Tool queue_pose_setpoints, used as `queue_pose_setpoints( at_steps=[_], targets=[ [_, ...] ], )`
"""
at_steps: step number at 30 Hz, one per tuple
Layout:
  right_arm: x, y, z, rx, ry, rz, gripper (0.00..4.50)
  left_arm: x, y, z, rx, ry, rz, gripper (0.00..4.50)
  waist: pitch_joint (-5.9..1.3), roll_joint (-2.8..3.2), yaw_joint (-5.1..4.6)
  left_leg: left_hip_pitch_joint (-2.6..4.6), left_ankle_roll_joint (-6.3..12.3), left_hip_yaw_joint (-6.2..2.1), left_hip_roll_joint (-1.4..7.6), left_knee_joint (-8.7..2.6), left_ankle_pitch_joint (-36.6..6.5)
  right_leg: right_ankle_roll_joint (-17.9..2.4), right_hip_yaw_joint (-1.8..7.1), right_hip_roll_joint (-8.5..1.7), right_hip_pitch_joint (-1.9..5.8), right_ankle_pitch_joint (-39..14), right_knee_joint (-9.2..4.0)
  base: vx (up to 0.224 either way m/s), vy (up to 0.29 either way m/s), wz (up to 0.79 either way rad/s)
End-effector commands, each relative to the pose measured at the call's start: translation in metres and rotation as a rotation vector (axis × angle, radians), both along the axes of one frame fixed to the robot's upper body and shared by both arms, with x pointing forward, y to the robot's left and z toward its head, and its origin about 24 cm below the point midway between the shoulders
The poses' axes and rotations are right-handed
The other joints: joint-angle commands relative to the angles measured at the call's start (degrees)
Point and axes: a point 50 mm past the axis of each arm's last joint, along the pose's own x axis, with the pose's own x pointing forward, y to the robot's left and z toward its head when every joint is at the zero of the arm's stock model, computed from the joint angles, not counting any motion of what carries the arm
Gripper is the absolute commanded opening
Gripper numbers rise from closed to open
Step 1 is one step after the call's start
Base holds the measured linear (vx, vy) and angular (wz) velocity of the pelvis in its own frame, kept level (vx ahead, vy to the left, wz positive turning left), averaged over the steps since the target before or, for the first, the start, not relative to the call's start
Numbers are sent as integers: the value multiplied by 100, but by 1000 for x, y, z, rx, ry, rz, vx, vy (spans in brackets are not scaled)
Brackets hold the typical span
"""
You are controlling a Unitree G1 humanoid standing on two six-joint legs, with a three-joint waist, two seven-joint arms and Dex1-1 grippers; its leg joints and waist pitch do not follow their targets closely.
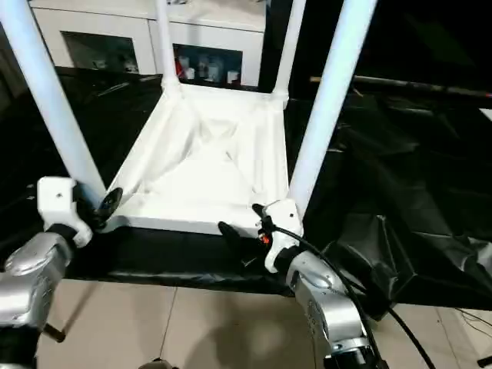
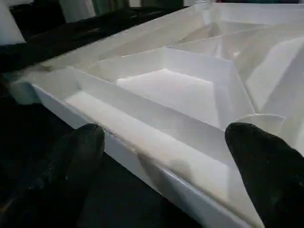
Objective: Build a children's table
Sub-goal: Flip table
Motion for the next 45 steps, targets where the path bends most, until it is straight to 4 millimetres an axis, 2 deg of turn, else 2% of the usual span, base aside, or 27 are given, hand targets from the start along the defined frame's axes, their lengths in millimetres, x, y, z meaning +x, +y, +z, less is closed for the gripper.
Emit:
queue_pose_setpoints(
  at_steps=[1,2,3,4,6,7,8,9,10,12,13,15,16,18,20,21,22,23,26,27,29,33,36,37,38,42,45],
  targets=[
    [5,-13,2,-16,-15,-59,450,1,-2,-5,-4,33,21,274,-250,111,-16,162,-315,-197,383,-549,-1490,-981,287,-536,6,80,-506,0,0,0],
    [5,-13,3,-23,-23,-65,450,2,-4,-5,-15,37,28,271,-259,89,-17,158,-287,-195,385,-545,-1444,-976,287,-533,17,143,-497,0,0,0],
    [5,-13,3,-23,-24,-65,450,2,-5,-5,-20,37,27,267,-260,100,-15,162,-278,-197,387,-543,-1416,-975,285,-534,12,182,-493,0,0,0],
    [5,-13,3,-22,-25,-64,450,3,-7,-4,-29,38,26,265,-257,62,-17,149,-228,-192,381,-539,-1342,-977,282,-534,24,233,-485,0,0,0],
    [6,-14,2,-28,-23,-66,450,3,-13,-4,-67,39,45,263,-252,31,-15,150,-163,-179,381,-533,-1297,-970,283,-534,16,218,-499,0,0,0],
    [6,-14,2,-29,-24,-66,450,3,-14,-4,-85,42,66,262,-247,39,-8,144,-137,-178,384,-533,-1290,-989,285,-551,17,134,-507,0,0,0],
    [8,-13,3,-25,-31,-68,450,3,-18,-3,-133,37,83,261,-241,-8,-6,142,-113,-170,392,-534,-1287,-988,286,-545,17,49,-514,0,0,0],
    [8,-13,3,-24,-33,-69,450,3,-19,-2,-144,35,86,260,-240,8,-2,147,-114,-170,397,-537,-1301,-1007,285,-555,12,-6,-513,0,0,0],
    [10,-11,5,-12,-37,-69,450,3,-22,0,-195,26,105,260,-231,-21,-7,140,-99,-165,392,-541,-1321,-998,285,-549,10,-121,-535,0,0,0],
    [10,-10,5,-2,-34,-70,450,3,-25,1,-237,21,121,260,-235,-16,3,135,-76,-168,391,-534,-1269,-974,289,-551,6,-181,-535,0,0,0],
    [11,-9,6,5,-31,-68,450,4,-30,2,-296,10,127,260,-231,-44,6,131,-42,-165,389,-532,-1211,-962,288,-550,5,-176,-531,0,0,0],
    [11,-6,6,20,-24,-49,450,5,-38,5,-417,1,162,260,-243,-86,15,119,44,-150,390,-509,-1011,-973,285,-553,17,-2,-520,0,0,0],
    [11,-3,6,30,-28,-25,450,6,-44,6,-460,-4,158,260,-251,-132,17,95,128,-138,381,-479,-806,-991,283,-551,30,239,-498,0,0,0],
    [8,7,11,56,-59,75,450,7,-58,6,-491,15,165,260,-248,-151,19,83,267,-124,363,-455,-647,-916,274,-536,26,407,-488,0,0,0],
    [7,9,13,64,-67,98,450,7,-60,5,-485,21,170,260,-243,-129,30,88,328,-129,382,-450,-690,-885,277,-538,14,382,-496,0,0,0],
    [6,12,15,86,-66,127,450,7,-62,5,-495,25,174,260,-245,-158,26,80,347,-133,377,-449,-663,-881,273,-531,22,404,-494,0,0,0],
    [4,13,17,111,-46,159,450,6,-65,5,-523,24,190,260,-255,-146,39,79,360,-140,380,-446,-608,-887,272,-531,23,484,-482,0,0,0],
    [4,13,17,113,-41,163,450,6,-66,5,-528,24,195,260,-265,-182,39,70,418,-145,376,-438,-495,-923,259,-525,41,654,-458,0,0,0],
    [4,13,16,120,-22,173,450,5,-67,6,-531,24,199,260,-297,-187,69,65,483,-127,374,-393,-292,-1003,258,-506,27,1156,-409,0,0,0],
    [3,14,19,139,-14,197,450,5,-68,6,-535,30,207,260,-284,-218,84,57,501,-125,368,-398,-285,-1012,247,-508,33,1206,-403,0,0,0],
    [1,16,24,186,-2,230,450,4,-69,6,-526,39,211,260,-267,-198,92,80,469,-132,390,-412,-457,-982,254,-508,17,1050,-426,0,0,0],
    [9,10,28,217,43,122,450,5,-70,7,-537,34,215,260,-259,-234,92,97,337,-135,391,-433,-474,-947,253,-507,11,967,-432,0,0,0],
    [26,9,29,327,87,-45,450,5,-72,9,-537,29,202,260,-263,-195,92,104,229,-128,380,-437,-443,-946,270,-524,-1,992,-423,0,0,0],
    [29,11,31,360,86,-48,450,5,-73,9,-539,31,200,260,-264,-208,79,101,178,-133,380,-454,-534,-963,261,-527,7,876,-432,0,0,0],
    [30,15,35,408,80,-27,450,5,-74,8,-537,38,196,260,-268,-184,67,109,143,-135,382,-451,-584,-961,262,-524,4,844,-430,0,0,0],
    [37,20,41,501,78,-33,450,4,-76,8,-540,42,191,260,-285,-199,74,93,165,-131,378,-431,-389,-904,257,-522,31,1286,-389,0,0,0],
    [46,23,41,548,106,-90,450,3,-77,8,-541,41,185,260,-283,-199,59,100,149,-127,377,-438,-389,-919,250,-520,15,1273,-389,0,0,0]
  ],
)
